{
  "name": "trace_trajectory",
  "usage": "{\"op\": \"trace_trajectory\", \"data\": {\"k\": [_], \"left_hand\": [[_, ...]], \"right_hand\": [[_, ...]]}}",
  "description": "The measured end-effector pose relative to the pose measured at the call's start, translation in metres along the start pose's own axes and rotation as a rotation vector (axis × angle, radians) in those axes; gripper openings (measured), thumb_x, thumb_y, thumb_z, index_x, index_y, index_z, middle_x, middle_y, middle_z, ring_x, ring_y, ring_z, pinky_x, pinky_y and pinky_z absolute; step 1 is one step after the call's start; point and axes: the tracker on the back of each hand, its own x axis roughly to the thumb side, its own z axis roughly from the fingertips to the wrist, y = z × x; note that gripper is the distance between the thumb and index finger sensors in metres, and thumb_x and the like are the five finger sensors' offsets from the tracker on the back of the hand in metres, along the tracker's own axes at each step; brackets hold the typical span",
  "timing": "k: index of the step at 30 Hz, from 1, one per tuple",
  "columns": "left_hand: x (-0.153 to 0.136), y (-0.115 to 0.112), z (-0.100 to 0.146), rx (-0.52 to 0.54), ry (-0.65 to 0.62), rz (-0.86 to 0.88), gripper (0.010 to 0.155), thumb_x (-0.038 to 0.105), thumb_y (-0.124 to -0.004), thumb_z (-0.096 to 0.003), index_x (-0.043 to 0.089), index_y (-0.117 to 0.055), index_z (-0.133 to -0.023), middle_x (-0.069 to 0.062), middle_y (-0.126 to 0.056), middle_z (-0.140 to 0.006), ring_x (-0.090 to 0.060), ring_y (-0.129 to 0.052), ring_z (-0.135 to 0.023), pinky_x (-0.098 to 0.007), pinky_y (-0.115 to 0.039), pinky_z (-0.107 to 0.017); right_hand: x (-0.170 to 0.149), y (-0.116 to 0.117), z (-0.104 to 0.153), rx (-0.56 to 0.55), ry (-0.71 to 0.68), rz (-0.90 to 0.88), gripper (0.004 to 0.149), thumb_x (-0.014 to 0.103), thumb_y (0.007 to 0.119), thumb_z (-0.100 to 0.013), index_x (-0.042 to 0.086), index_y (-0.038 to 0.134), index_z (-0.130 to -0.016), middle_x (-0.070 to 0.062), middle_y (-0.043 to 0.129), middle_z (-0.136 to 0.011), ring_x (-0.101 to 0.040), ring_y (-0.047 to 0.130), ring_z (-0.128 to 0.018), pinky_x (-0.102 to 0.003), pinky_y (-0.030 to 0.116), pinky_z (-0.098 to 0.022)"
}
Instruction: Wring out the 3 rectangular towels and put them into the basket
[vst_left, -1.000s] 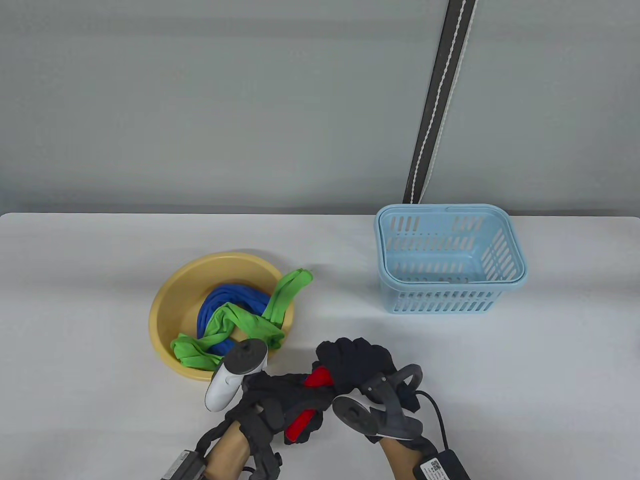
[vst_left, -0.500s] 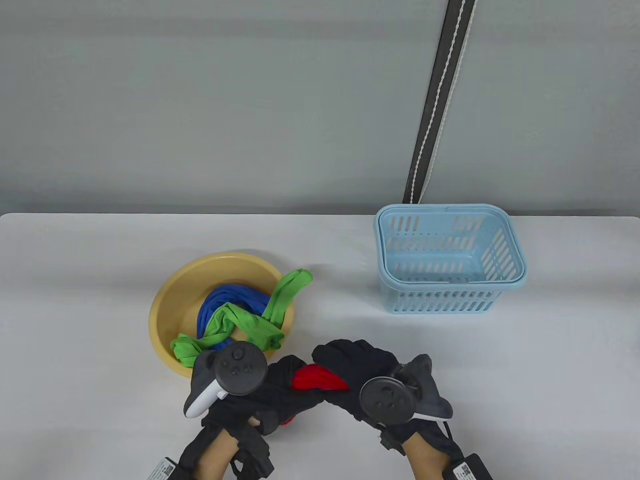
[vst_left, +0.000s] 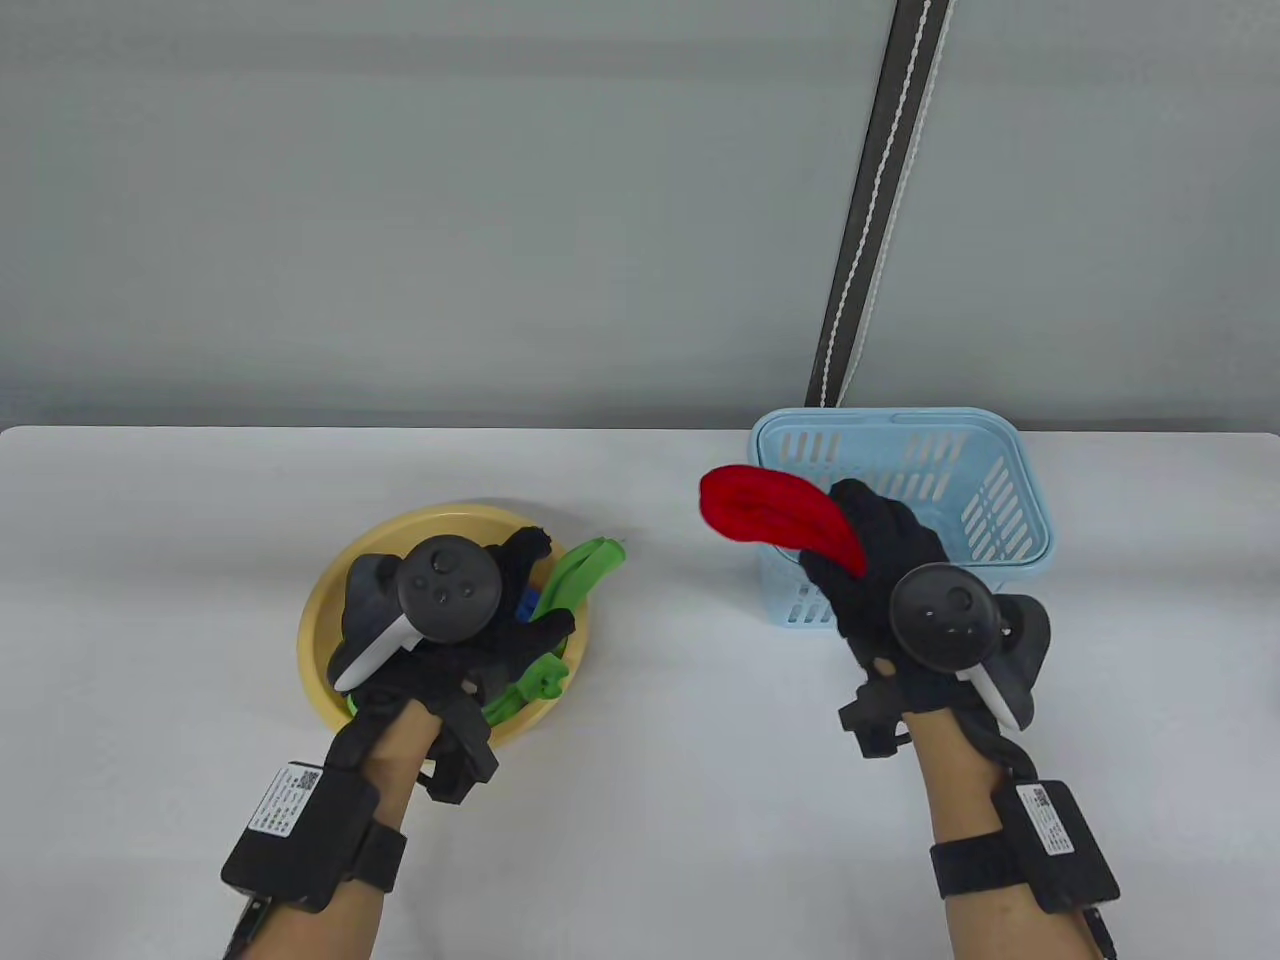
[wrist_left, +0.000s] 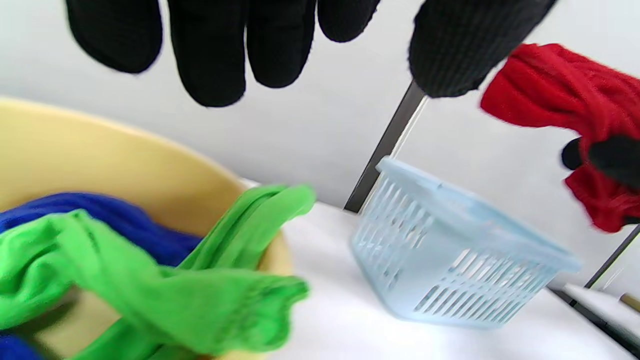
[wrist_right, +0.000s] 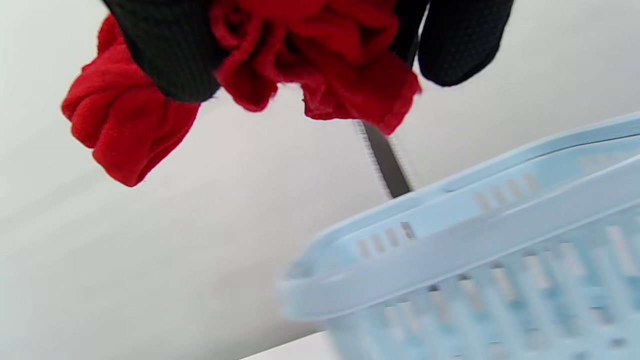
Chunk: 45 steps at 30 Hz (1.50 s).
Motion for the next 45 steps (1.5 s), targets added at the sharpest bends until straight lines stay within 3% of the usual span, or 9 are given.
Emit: {"op": "trace_trajectory", "data": {"k": [3, 6, 11, 18, 27, 32, 34, 38, 45], "left_hand": [[-0.015, -0.013, -0.024, -0.218, -0.001, -0.001, 0.078, 0.047, -0.086, -0.0517, 0.027, -0.046, -0.115, -0.007, -0.06, -0.122, -0.045, -0.076, -0.101, -0.068, -0.069, -0.067], [-0.027, -0.029, -0.038, -0.418, 0.072, -0.09, 0.089, 0.035, -0.094, -0.0488, 0.03, -0.037, -0.117, -0.003, -0.046, -0.126, -0.045, -0.062, -0.11, -0.072, -0.06, -0.072], [-0.039, -0.053, -0.051, -0.58, 0.132, -0.226, 0.103, 0.035, -0.098, -0.0457, 0.032, -0.024, -0.117, -0.002, -0.035, -0.128, -0.046, -0.05, -0.114, -0.073, -0.054, -0.075], [-0.043, -0.072, -0.067, -0.567, 0.115, -0.207, 0.109, 0.043, -0.099, -0.0432, 0.023, -0.02, -0.117, -0.007, -0.033, -0.127, -0.047, -0.05, -0.113, -0.071, -0.055, -0.075], [-0.054, -0.079, -0.082, -0.559, 0.117, -0.052, 0.105, 0.046, -0.096, -0.0444, 0.012, -0.029, -0.117, -0.013, -0.067, -0.113, -0.047, -0.066, -0.105, -0.07, -0.06, -0.073], [-0.062, -0.085, -0.091, -0.532, 0.136, 0.063, 0.092, 0.046, -0.094, -0.0469, 0.014, -0.043, -0.116, -0.012, -0.078, -0.102, -0.045, -0.076, -0.097, -0.069, -0.064, -0.07], [-0.068, -0.085, -0.094, -0.467, 0.155, 0.113, 0.08, 0.048, -0.091, -0.0485, 0.021, -0.053, -0.114, -0.01, -0.083, -0.096, -0.043, -0.081, -0.091, -0.067, -0.068, -0.068], [-0.074, -0.085, -0.095, -0.378, 0.18, 0.266, 0.05, 0.045, -0.091, -0.05, 0.028, -0.08, -0.096, -0.008, -0.09, -0.086, -0.042, -0.087, -0.084, -0.066, -0.071, -0.065], [-0.078, -0.066, -0.085, -0.278, 0.162, 0.302, 0.044, 0.045, -0.091, -0.0492, 0.026, -0.086, -0.089, -0.006, -0.093, -0.082, -0.04, -0.09, -0.081, -0.064, -0.074, -0.063]], "right_hand": [[-0.025, 0.001, -0.018, 0.04, 0.109, 0.059, 0.068, 0.05, 0.085, -0.054, 0.028, 0.057, -0.112, -0.014, 0.071, -0.109, -0.041, 0.081, -0.093, -0.062, 0.069, -0.065], [-0.047, 0.007, -0.032, 0.077, 0.2, 0.118, 0.069, 0.051, 0.083, -0.055, 0.028, 0.054, -0.113, -0.016, 0.067, -0.112, -0.045, 0.074, -0.099, -0.066, 0.063, -0.068], [-0.074, 0.015, -0.047, 0.12, 0.302, 0.182, 0.074, 0.054, 0.08, -0.055, 0.025, 0.05, -0.116, -0.018, 0.063, -0.116, -0.048, 0.068, -0.103, -0.068, 0.059, -0.07], [-0.079, 0.024, -0.052, 0.177, 0.311, 0.153, 0.082, 0.059, 0.073, -0.056, 0.025, 0.035, -0.12, -0.021, 0.045, -0.123, -0.052, 0.05, -0.111, -0.072, 0.047, -0.074], [-0.059, 0.02, -0.043, 0.202, 0.191, 0.192, 0.085, 0.059, 0.073, -0.056, 0.027, 0.028, -0.12, -0.021, 0.04, -0.124, -0.052, 0.043, -0.112, -0.074, 0.042, -0.075], [-0.045, 0.013, -0.034, 0.171, 0.123, 0.175, 0.084, 0.058, 0.073, -0.056, 0.026, 0.029, -0.12, -0.021, 0.04, -0.124, -0.053, 0.043, -0.112, -0.074, 0.042, -0.074], [-0.038, 0.009, -0.029, 0.158, 0.089, 0.156, 0.084, 0.058, 0.073, -0.056, 0.026, 0.029, -0.12, -0.021, 0.04, -0.124, -0.053, 0.042, -0.112, -0.074, 0.042, -0.074], [-0.026, 0.005, -0.022, 0.144, 0.032, 0.149, 0.084, 0.058, 0.073, -0.055, 0.026, 0.03, -0.12, -0.022, 0.04, -0.123, -0.053, 0.043, -0.112, -0.074, 0.042, -0.074], [0.002, 0.002, -0.005, 0.118, -0.063, 0.092, 0.084, 0.058, 0.073, -0.056, 0.025, 0.03, -0.119, -0.022, 0.042, -0.123, -0.054, 0.044, -0.111, -0.075, 0.043, -0.073]]}}
